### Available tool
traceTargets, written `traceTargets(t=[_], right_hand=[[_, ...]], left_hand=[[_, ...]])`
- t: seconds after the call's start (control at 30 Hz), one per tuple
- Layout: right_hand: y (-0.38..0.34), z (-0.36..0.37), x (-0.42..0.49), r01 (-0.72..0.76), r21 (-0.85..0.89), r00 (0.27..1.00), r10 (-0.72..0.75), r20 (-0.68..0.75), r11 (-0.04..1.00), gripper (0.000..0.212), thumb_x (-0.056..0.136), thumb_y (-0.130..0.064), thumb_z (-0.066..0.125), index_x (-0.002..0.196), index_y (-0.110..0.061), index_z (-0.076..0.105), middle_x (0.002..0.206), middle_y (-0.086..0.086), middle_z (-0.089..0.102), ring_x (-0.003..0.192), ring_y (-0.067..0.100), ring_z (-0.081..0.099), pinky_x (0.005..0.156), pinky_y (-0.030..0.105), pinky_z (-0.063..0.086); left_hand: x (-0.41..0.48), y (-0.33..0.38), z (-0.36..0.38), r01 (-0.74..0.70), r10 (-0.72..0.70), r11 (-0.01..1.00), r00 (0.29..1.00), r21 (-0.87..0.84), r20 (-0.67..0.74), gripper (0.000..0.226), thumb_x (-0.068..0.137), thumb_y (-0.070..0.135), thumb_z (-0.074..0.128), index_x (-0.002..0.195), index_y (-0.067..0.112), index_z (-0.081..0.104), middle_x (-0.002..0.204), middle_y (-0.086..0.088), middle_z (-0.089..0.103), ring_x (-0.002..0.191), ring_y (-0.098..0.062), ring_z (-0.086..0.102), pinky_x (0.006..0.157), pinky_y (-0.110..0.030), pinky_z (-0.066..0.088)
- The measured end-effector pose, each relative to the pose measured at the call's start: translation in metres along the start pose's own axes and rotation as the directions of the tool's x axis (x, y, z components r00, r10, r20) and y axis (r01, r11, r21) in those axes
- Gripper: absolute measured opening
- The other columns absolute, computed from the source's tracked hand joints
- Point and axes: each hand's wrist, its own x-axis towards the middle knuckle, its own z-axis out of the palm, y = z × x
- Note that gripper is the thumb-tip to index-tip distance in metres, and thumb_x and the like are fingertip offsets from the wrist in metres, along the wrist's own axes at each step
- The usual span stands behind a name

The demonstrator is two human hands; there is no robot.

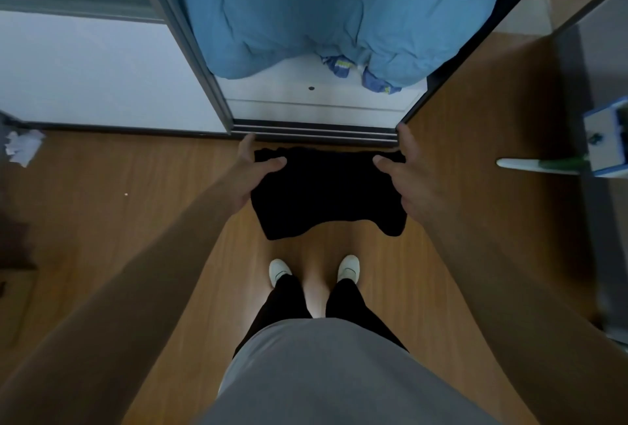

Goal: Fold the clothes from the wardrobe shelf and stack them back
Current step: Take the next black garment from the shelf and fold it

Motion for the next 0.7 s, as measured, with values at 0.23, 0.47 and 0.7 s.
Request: traceTargets(t=[0.23,0.47,0.7], right_hand=[[-0.022,-0.047,0.002,0.044,-0.309,0.975,0.027,0.219,0.95,0.059,0.083,-0.034,0.08,0.137,-0.031,0.056,0.122,-0.009,0.062,0.104,0.006,0.063,0.085,0.018,0.055],[-0.043,-0.083,0.03,0.317,-0.884,0.948,-0.122,0.293,0.344,0.048,0.089,-0.006,0.06,0.136,-0.009,0.049,0.13,0.017,0.057,0.116,0.034,0.057,0.097,0.042,0.048],[-0.093,-0.121,0.05,0.358,-0.875,0.818,-0.562,0.125,0.326,0.03,0.09,-0.001,0.054,0.108,-0.017,0.072,0.108,0.009,0.065,0.098,0.03,0.063,0.084,0.046,0.053]], left_hand=[[-0.009,0.038,0.04,-0.242,0.229,0.926,0.97,0.289,0.079,0.033,0.103,0.02,0.051,0.117,0.044,0.068,0.124,0.006,0.066,0.116,-0.015,0.062,0.094,-0.025,0.049],[-0.02,0.094,0.081,-0.186,0.06,0.629,0.98,0.755,0.192,0.098,0.075,0.024,0.087,0.151,0.035,0.026,0.133,0.009,0.045,0.122,-0.013,0.046,0.098,-0.019,0.037],[-0.022,0.147,0.117,-0.106,0.474,0.255,0.88,0.961,-0.029,0.065,0.081,0.011,0.07,0.138,0.022,0.044,0.123,-0.01,0.06,0.111,-0.03,0.057,0.091,-0.039,0.047]])
